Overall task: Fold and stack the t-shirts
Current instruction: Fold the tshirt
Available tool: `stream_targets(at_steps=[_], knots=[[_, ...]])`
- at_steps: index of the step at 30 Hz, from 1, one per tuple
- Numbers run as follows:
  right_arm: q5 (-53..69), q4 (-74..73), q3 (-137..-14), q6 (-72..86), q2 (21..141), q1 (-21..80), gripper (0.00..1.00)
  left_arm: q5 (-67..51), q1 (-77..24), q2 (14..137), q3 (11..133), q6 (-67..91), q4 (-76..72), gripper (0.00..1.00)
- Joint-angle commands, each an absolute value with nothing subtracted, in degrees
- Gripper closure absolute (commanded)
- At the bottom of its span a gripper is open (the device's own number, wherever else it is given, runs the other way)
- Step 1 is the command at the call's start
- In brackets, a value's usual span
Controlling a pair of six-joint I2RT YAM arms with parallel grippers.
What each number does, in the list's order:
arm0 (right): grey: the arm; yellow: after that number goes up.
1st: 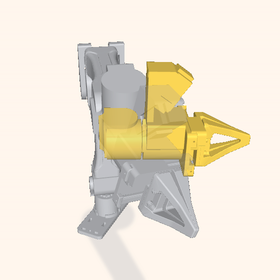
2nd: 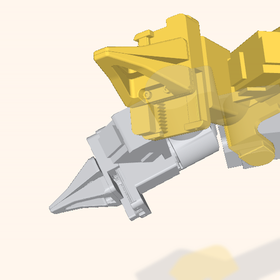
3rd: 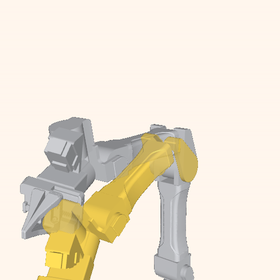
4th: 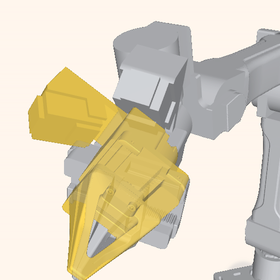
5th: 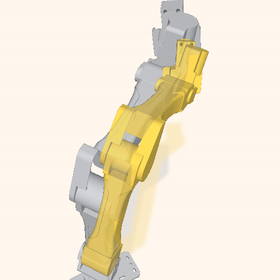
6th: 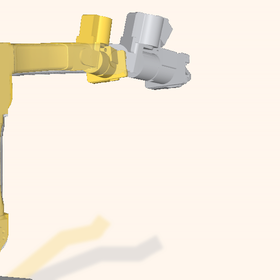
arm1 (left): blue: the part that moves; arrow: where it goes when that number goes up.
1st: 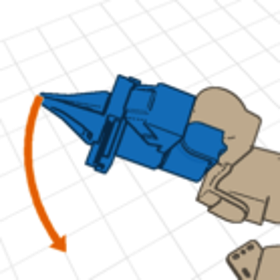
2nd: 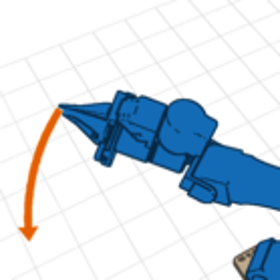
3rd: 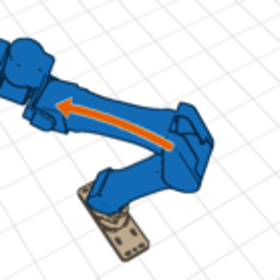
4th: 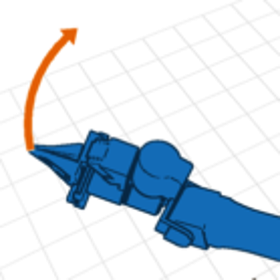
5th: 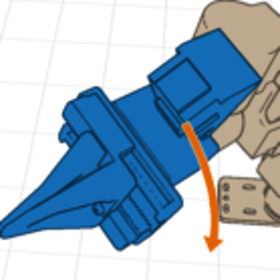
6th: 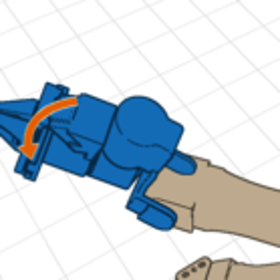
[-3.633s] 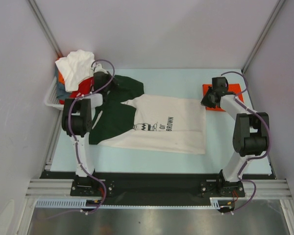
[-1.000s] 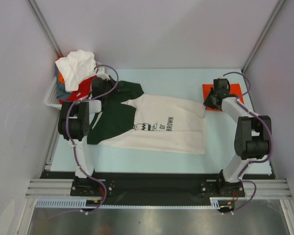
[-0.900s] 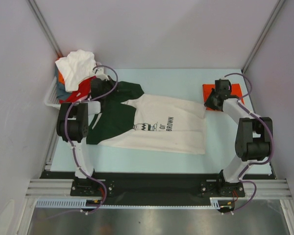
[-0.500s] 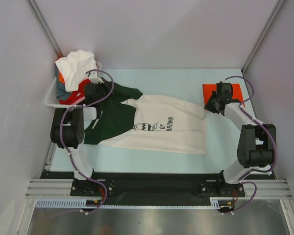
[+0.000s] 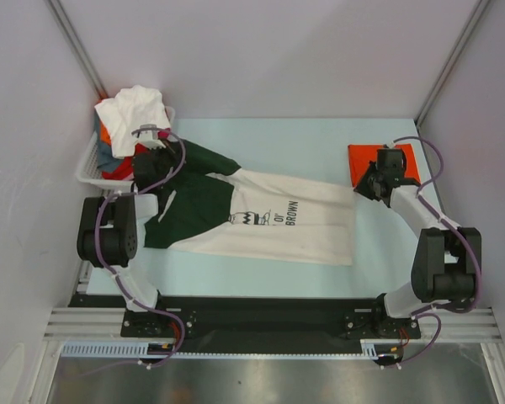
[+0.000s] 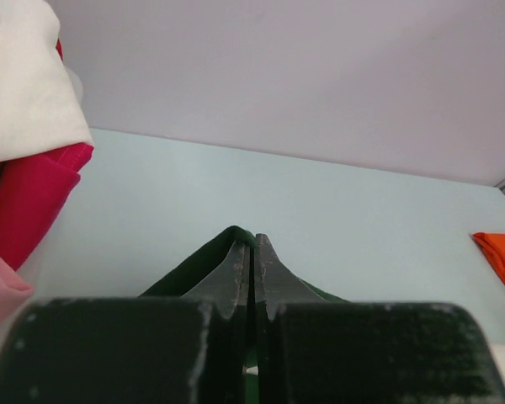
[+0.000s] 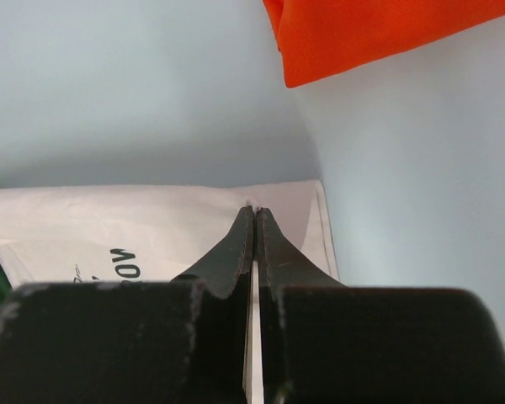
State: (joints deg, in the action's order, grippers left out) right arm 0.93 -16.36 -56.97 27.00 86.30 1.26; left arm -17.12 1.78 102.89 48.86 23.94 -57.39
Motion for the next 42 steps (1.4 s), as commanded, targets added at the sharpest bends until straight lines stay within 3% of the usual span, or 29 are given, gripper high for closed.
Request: stream_targets(at_steps=[1,32,37,40,41,42], knots=[[0.61,-14.77,-55.55,28.30,83.41,0.44,1.00,-18.55,2.11,97.39,46.76,23.47,-63.19,1.00],[3.25,-3.52,-37.45,36.21,73.74,-1.76,1.00,-10.46,2.28,82.36,29.97,19.07,-53.70,1.00],[4.04,-1.50,-34.28,37.79,72.86,-1.76,0.93,-12.47,2.46,81.21,28.13,21.53,-52.66,1.00],[4.04,1.21,-31.65,38.85,71.38,-1.76,0.76,-13.62,2.46,81.30,28.12,23.11,-51.95,1.00],[3.69,1.58,-31.21,39.11,70.76,-1.76,0.66,-13.45,2.55,80.69,27.86,23.90,-50.46,1.00],[3.26,1.84,-30.24,39.29,69.88,-1.76,0.64,-13.19,2.55,80.51,27.51,24.34,-50.45,1.00]])
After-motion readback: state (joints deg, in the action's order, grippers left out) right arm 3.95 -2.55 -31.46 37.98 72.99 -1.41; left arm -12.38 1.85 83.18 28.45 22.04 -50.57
